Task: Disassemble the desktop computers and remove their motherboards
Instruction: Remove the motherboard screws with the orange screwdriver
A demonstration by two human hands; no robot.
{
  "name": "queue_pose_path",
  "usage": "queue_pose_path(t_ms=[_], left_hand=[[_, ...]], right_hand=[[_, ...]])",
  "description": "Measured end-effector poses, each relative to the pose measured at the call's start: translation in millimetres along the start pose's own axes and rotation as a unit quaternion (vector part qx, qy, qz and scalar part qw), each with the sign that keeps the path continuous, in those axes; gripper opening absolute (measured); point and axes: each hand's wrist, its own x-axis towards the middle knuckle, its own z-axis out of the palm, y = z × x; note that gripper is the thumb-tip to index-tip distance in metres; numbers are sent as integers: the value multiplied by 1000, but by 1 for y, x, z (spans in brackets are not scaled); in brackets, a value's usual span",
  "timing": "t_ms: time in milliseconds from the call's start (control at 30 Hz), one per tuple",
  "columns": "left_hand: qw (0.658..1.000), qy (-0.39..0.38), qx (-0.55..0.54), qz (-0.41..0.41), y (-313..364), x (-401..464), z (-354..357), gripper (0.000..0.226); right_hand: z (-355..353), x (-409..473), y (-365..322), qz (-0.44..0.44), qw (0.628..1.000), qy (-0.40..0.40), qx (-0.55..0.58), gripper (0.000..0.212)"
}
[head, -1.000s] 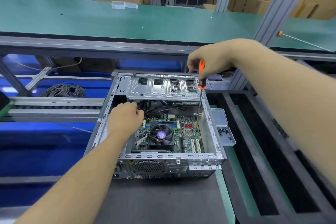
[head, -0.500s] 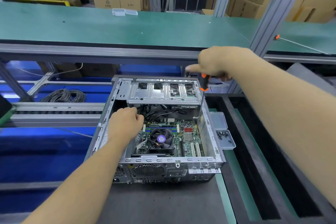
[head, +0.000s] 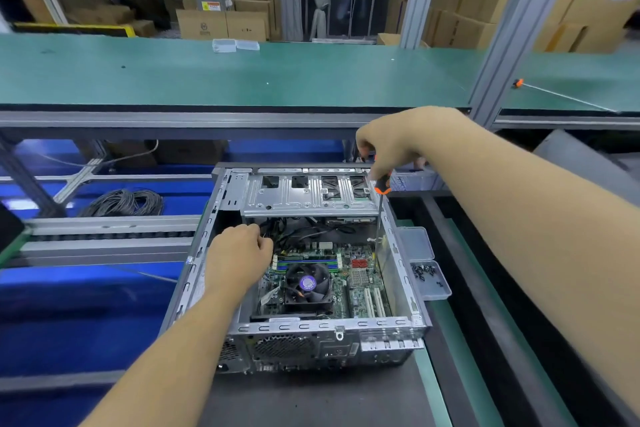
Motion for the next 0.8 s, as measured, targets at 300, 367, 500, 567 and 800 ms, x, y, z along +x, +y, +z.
queue_pose_path(t_ms=[300, 367, 500, 567, 800], left_hand=[[1000, -14, -11, -11, 2, 2, -3, 34], [1000, -19, -7, -15, 3, 2, -4, 34], [1000, -21, -3, -13, 4, 1, -7, 34], [1000, -23, -2, -12, 4, 0, -7, 34], [999, -29, -5, -17, 4, -1, -9, 33]], right_hand=[[3, 5, 20, -30, 991, -11, 129, 34], [3, 5, 19, 8, 995, 0, 101, 46], [1, 8, 20, -14, 997, 20, 67, 28], [-2, 3, 18, -40, 997, -2, 71, 16], [1, 2, 8, -16, 999, 27, 34, 24]])
